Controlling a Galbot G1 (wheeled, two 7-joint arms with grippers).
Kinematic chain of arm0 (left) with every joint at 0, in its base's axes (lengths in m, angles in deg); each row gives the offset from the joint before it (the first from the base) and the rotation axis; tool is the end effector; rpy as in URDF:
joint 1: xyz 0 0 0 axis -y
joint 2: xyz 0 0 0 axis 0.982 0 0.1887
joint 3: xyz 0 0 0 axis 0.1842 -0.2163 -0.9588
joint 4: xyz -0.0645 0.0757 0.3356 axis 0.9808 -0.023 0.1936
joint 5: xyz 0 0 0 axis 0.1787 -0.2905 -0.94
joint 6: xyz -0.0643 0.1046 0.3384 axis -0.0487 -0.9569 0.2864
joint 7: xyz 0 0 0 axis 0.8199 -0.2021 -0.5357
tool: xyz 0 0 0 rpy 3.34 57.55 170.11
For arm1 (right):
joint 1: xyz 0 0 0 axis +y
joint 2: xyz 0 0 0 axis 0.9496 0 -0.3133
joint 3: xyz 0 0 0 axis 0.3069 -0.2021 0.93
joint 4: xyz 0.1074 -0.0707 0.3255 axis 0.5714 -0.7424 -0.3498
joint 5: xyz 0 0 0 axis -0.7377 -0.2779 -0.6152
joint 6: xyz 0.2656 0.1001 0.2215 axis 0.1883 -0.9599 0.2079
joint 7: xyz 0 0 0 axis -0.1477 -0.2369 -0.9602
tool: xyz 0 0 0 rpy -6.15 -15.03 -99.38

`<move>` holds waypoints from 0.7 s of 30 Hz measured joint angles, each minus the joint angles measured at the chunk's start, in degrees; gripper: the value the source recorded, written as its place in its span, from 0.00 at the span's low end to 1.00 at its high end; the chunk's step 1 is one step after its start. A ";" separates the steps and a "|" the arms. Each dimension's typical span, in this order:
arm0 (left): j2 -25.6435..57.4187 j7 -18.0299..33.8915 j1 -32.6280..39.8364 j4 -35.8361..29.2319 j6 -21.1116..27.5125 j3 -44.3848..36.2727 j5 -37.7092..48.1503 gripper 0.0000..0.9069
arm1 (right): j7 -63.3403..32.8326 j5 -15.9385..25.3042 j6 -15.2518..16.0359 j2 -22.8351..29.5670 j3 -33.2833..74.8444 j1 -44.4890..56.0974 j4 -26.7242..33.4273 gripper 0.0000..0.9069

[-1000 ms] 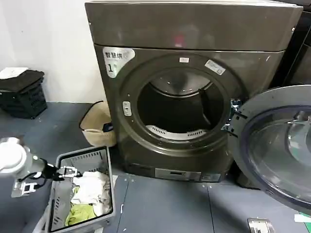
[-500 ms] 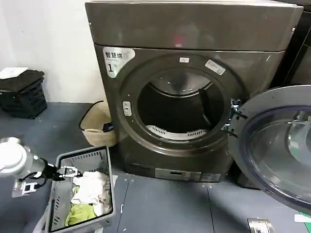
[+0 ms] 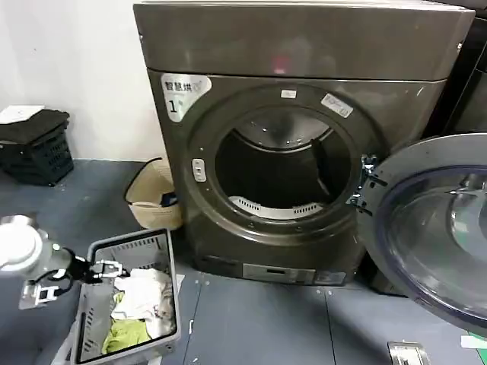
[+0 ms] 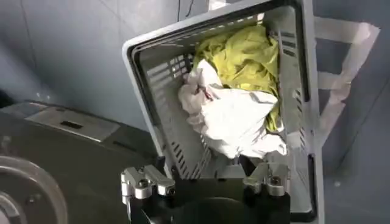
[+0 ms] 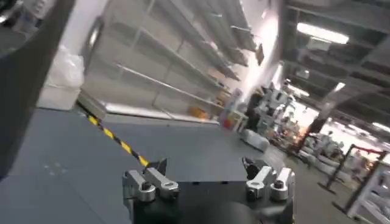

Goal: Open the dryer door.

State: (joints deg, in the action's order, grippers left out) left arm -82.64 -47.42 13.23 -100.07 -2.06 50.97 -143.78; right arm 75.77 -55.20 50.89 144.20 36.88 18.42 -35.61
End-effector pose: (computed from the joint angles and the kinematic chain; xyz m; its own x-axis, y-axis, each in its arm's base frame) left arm 0.3480 0.2400 -0.1023 -0.3725 0.1902 0.9083 0.1028 -0.9643 0.2440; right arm -0.0882 -0.4881 -0.2449 -0.3645 0.9307 0.0304 0.8228 0.3372 -0.4575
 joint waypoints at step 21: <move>-0.73 0.18 0.15 0.37 0.00 -0.15 -0.42 1.00 | -9.49 1.58 -0.34 1.47 4.93 2.05 0.68 1.00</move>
State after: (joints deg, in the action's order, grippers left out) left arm -83.37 -47.24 13.38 -99.70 -2.06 50.82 -144.20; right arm 66.28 -53.61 50.55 145.66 41.81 20.47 -34.93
